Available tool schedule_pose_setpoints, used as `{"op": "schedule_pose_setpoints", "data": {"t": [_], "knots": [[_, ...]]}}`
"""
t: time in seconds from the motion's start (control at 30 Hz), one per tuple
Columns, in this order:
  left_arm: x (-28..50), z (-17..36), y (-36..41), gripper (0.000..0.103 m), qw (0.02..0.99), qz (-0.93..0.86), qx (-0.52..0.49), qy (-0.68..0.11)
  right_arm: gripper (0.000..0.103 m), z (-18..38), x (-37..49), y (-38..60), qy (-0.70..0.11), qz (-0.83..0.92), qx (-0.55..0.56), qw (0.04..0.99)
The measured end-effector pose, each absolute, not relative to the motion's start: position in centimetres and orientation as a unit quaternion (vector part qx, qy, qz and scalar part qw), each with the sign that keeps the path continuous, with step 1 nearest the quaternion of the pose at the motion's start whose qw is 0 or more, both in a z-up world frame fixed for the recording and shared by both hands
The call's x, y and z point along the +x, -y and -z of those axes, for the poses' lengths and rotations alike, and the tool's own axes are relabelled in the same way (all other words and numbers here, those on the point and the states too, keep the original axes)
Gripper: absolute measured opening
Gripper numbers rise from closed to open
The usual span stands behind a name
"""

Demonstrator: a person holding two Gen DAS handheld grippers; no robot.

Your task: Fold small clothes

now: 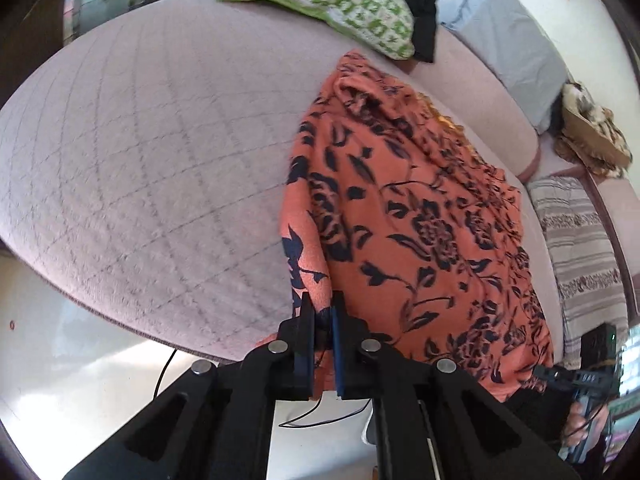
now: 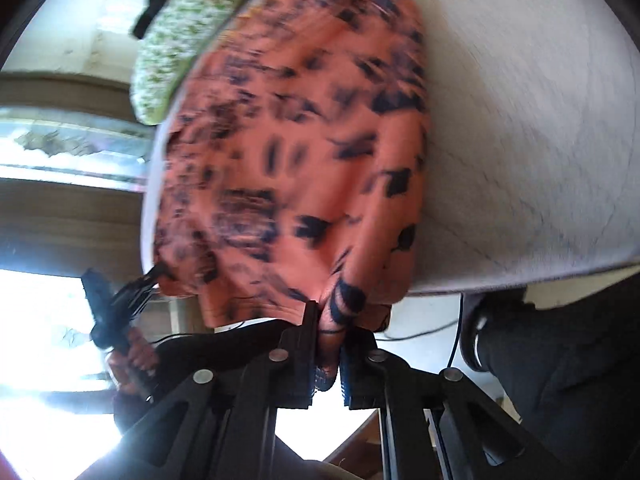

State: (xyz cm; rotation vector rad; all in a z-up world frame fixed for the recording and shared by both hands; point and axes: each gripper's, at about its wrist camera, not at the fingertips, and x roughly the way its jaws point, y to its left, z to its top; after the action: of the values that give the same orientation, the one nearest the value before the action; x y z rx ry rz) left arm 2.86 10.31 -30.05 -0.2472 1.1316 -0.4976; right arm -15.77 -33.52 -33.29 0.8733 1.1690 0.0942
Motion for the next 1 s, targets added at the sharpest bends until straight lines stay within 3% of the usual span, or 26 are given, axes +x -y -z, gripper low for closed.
{"op": "schedule_pose_setpoints", "data": {"t": [0.33,0.6,0.8,1.0], "knots": [[6.9,23.5,-12.2,0.007,0.809,0.270,-0.182,-0.489,0.009,25.3,-12.4,38.5,-0.393,-0.088,0.450,0.797],[20.4,20.3,-7.2,0.007,0.813,0.267,-0.192,-0.481,0.008,22.5,-2.2,47.2,-0.334,-0.025,0.457,0.824],[32.3,23.4,-0.7,0.007,0.813,0.241,-0.189,-0.496,0.008,24.4,7.7,54.7,-0.297,0.050,0.486,0.821],[38.8,30.6,1.0,0.010,0.796,0.174,-0.248,-0.525,0.012,31.8,15.9,59.7,-0.329,0.074,0.538,0.772]]}}
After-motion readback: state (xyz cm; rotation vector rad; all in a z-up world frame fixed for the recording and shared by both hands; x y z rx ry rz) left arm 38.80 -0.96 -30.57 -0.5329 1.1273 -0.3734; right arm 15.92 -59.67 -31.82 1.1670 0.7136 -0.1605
